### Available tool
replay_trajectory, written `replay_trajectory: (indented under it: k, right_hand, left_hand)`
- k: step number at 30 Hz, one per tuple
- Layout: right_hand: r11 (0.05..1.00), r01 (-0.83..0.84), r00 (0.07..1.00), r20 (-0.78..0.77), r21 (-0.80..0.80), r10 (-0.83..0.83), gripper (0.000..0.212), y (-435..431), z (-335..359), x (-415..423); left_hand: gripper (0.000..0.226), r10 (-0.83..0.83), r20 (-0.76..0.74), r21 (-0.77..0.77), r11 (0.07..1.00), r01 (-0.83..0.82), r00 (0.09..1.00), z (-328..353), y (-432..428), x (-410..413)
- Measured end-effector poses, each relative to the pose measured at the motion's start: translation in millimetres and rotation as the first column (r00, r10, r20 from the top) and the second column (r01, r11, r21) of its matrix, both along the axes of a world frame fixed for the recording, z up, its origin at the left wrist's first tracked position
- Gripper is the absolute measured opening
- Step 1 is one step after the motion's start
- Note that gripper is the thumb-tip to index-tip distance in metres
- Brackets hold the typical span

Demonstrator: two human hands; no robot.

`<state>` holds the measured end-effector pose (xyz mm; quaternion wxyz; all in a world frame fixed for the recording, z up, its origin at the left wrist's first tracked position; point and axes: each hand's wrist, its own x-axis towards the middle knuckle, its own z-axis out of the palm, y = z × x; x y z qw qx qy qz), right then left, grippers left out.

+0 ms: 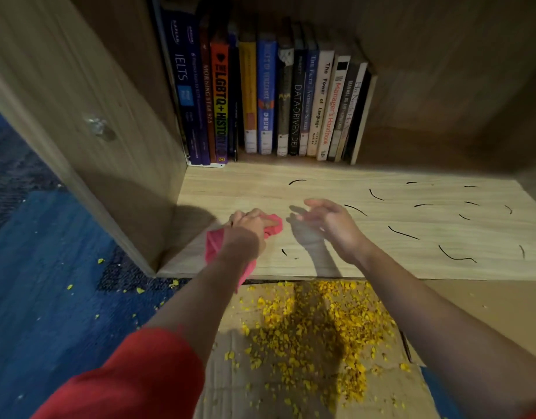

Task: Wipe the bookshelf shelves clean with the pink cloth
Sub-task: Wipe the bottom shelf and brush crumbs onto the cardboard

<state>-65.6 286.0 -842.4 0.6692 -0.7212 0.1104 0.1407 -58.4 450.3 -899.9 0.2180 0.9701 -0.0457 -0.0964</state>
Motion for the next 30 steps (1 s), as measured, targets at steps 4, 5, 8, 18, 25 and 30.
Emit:
replay_trajectory:
  k: [4, 5, 8, 18, 25, 30]
  right_hand:
    - [0.949, 0.146, 0.982, -0.155, 0.279, -0.105, 0.026, -13.5, -4.4, -29.5]
    - [0.940, 0.156, 0.979, -0.174, 0.305, -0.106, 0.024, -15.1, -3.5, -32.3]
    - [0.939, 0.135, 0.981, -0.177, 0.315, -0.082, 0.019, -18.7, -3.3, -37.7]
    - [0.635, -0.141, 0.910, 0.153, -0.759, 0.386, 0.037, -32.3, -40.1, -55.9]
    - [0.350, -0.158, 0.841, 0.060, -0.923, 0.538, 0.038, -29.6, -49.8, -68.1]
    - [0.333, -0.156, 0.841, 0.052, -0.930, 0.539, 0.042, -29.0, -53.0, -68.1]
  left_hand:
    - [0.062, -0.051, 0.024, -0.097, 0.994, 0.053, 0.998, -14.4, 10.0, -26.2]
    - [0.065, -0.030, 0.043, -0.102, 0.994, 0.034, 0.999, -14.7, 10.4, -27.3]
    - [0.064, -0.017, 0.053, -0.004, 1.000, 0.017, 0.998, -6.3, 5.7, -32.7]
    - [0.076, -0.069, 0.033, 0.074, 0.995, 0.066, 0.997, -11.9, 6.1, -61.6]
    - [0.063, 0.030, 0.066, 0.014, 0.999, -0.031, 0.997, 3.3, 4.2, -55.8]
    - [0.066, -0.091, 0.046, 0.084, 0.993, 0.086, 0.995, 1.0, -1.6, -67.4]
